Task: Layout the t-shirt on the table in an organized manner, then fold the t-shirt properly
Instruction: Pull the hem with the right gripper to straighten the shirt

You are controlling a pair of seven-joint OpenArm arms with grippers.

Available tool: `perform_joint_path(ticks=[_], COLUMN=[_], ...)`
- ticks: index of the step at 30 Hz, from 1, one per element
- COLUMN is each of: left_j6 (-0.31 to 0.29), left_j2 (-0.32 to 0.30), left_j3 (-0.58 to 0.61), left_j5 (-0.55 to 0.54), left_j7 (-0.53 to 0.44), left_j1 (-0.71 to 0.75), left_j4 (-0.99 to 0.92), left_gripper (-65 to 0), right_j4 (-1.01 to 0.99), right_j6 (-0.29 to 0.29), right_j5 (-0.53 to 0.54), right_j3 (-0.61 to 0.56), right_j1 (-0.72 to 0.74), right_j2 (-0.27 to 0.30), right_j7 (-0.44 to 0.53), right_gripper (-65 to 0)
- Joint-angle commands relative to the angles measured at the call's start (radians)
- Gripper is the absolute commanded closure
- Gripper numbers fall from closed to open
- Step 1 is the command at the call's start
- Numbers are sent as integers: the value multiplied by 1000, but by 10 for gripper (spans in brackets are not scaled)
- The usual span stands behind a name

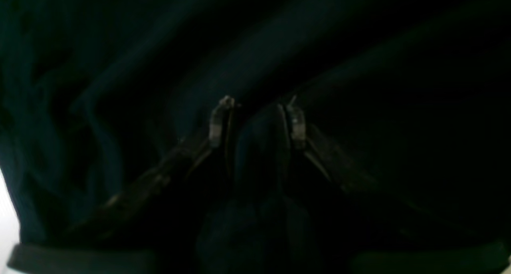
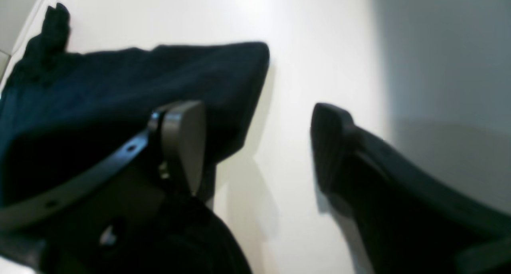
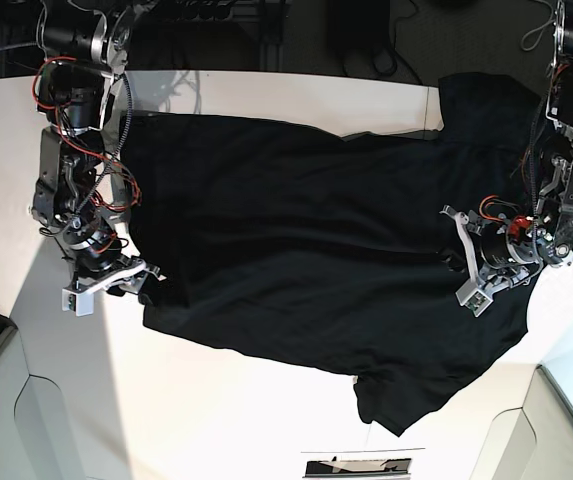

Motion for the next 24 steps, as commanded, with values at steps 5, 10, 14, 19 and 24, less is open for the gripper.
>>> perform_joint_path(ticks=[5,10,14,19,24], left_j6=[3,3,3,3,3], left_j2=[-16,-16,-16,-16,-16], left_j3=[-7,-7,-7,-7,-7], left_j5=[-10,-9,-10,-9,-9], left_j7=[-11,-11,-11,-12,-12], left_j1=[-15,-15,-15,-15,-15], left_j4=[15,15,15,15,15], left_gripper=[-207,-207,-207,-207,-206], right_j4=[-38,-38,-38,-3,151], right_j6=[9,3,15,56,55], right_j5=[-53,-76,-132,-164,-165], right_j3=[-55,-84,-89,-89,-86], right_j1=[61,61,61,61,41], right_j2=[-26,-73,-86,-86,-60], right_j7=[51,66,90,103,73], right_gripper=[-409,-317,0,0,0])
